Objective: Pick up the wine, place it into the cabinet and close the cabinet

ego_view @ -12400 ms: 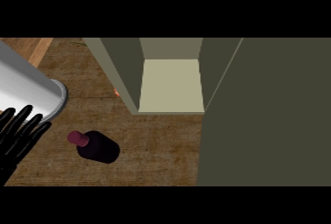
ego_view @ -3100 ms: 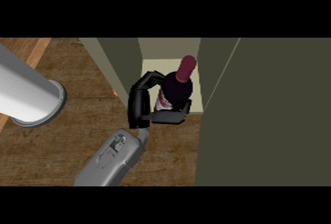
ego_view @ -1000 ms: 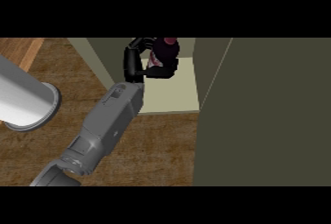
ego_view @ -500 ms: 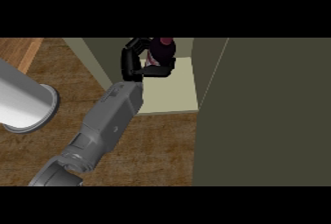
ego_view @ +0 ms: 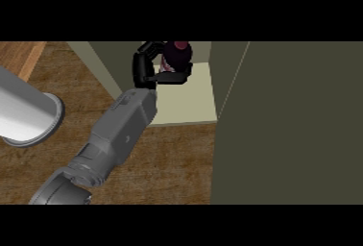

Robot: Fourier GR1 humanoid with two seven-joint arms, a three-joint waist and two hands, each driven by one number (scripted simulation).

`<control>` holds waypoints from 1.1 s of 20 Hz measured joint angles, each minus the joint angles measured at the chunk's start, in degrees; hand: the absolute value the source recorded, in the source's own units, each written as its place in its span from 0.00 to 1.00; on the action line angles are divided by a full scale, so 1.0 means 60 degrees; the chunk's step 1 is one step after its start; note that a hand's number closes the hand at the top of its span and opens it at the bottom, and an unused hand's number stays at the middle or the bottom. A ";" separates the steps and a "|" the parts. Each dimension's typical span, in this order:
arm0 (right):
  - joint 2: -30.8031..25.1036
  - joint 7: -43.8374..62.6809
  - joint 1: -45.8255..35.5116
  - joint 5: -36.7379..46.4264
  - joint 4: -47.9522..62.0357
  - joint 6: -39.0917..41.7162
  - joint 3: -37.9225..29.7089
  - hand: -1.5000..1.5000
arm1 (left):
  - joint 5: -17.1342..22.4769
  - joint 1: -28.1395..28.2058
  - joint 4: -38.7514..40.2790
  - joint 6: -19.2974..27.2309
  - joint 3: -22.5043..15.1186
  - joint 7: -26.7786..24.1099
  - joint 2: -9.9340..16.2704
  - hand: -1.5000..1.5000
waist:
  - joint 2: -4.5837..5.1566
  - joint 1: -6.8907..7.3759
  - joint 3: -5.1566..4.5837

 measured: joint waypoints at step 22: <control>0.0067 -0.0235 -0.0002 0.0006 0.0065 0.0021 0.0189 0.00 | -0.0574 0.0105 0.0997 0.1111 0.0072 -0.0308 -0.0004 0.00 | 0.0091 -0.0143 -0.0010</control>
